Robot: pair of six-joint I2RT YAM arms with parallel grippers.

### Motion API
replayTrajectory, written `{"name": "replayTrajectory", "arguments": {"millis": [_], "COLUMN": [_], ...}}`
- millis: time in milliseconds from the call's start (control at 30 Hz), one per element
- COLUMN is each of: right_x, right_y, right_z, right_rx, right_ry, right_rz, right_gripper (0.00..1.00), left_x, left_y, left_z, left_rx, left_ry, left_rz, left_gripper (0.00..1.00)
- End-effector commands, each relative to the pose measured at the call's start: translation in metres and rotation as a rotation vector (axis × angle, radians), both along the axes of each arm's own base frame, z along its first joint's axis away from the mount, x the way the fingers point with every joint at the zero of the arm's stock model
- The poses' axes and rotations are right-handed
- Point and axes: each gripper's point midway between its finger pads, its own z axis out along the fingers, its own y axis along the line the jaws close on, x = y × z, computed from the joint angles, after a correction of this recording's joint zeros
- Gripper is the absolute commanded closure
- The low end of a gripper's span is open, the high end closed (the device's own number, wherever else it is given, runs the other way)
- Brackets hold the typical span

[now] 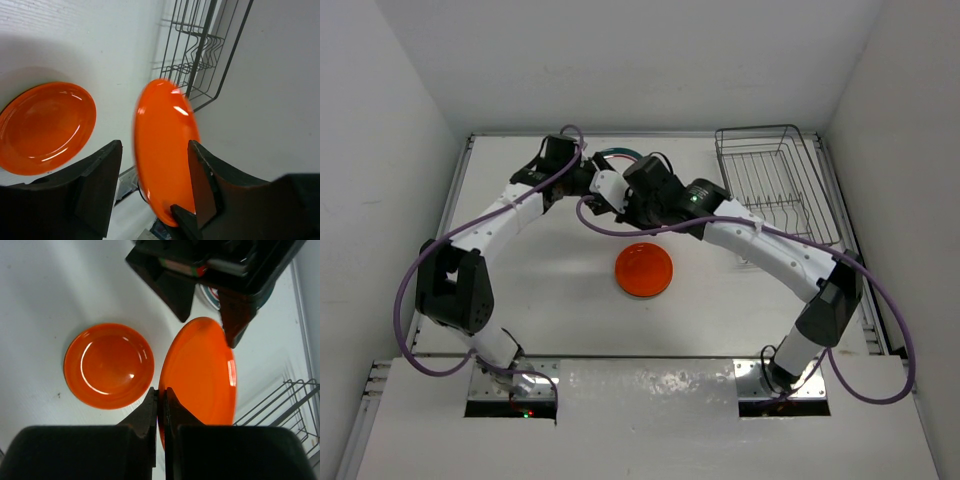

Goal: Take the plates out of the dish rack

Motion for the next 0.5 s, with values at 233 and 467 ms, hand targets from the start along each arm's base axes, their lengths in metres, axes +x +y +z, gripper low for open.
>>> {"name": "replayTrajectory", "arguments": {"millis": [233, 467], "right_x": [0.021, 0.015], "right_y": [0.008, 0.027], "right_z": [0.024, 0.023], "right_rx": [0.072, 0.154], "right_ry": [-0.104, -0.089], "right_rz": [-0.040, -0.006], "right_gripper": [1.00, 1.00], "left_x": [0.003, 0.007], "left_y": [0.005, 0.001], "left_z": [-0.002, 0.008], "left_rx": [0.048, 0.009], "left_ry": [-0.027, -0.052], "left_rz": [-0.013, -0.015], "left_gripper": [0.47, 0.92]}}
